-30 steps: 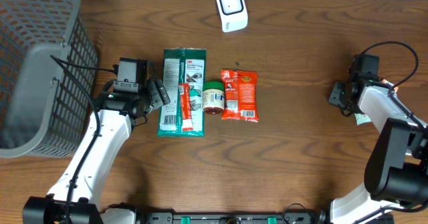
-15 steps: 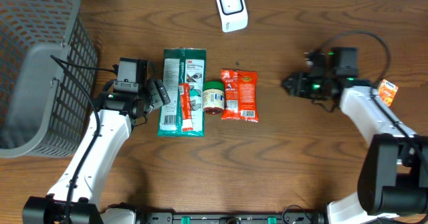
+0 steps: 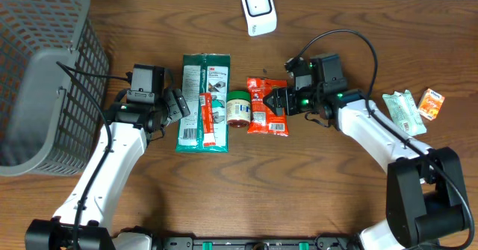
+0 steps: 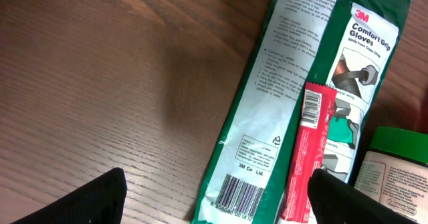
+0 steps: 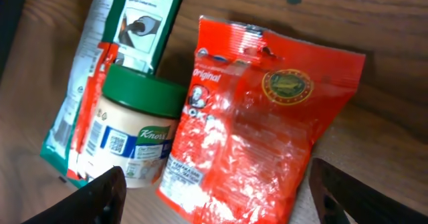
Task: Scan the item barcode
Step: 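Move the right gripper left over the red Hacks candy bag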
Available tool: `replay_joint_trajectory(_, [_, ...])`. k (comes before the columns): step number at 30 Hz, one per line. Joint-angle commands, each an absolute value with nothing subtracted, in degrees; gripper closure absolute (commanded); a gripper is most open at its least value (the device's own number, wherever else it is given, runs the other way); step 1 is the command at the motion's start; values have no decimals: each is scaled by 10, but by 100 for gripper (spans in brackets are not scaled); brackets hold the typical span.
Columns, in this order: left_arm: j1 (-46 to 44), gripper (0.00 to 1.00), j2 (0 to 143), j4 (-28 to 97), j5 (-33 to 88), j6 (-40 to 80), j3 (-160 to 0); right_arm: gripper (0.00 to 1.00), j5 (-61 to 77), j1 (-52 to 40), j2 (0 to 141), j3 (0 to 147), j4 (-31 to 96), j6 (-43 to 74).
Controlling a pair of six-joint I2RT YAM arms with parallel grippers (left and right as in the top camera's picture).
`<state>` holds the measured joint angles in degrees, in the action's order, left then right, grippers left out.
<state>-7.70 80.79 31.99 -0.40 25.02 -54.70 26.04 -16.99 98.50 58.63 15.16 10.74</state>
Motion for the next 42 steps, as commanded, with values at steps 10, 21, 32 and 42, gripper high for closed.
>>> replay_joint_trajectory(10, [-75, 13, 805, 321, -15, 244, -556, 16, 239, -171, 1034, 584, 121, 113])
replay_joint_trajectory(21, [-75, 13, 805, 321, -15, 244, -556, 25, 247, -171, 1097, 584, 83, 113])
replay_joint_trajectory(32, [-75, 13, 805, 321, -15, 244, -556, 77, 252, -130, 1041, 585, 114, 113])
replay_joint_trajectory(42, [-75, 13, 805, 321, -15, 244, -556, 60, 252, -61, 1013, 584, 170, 91])
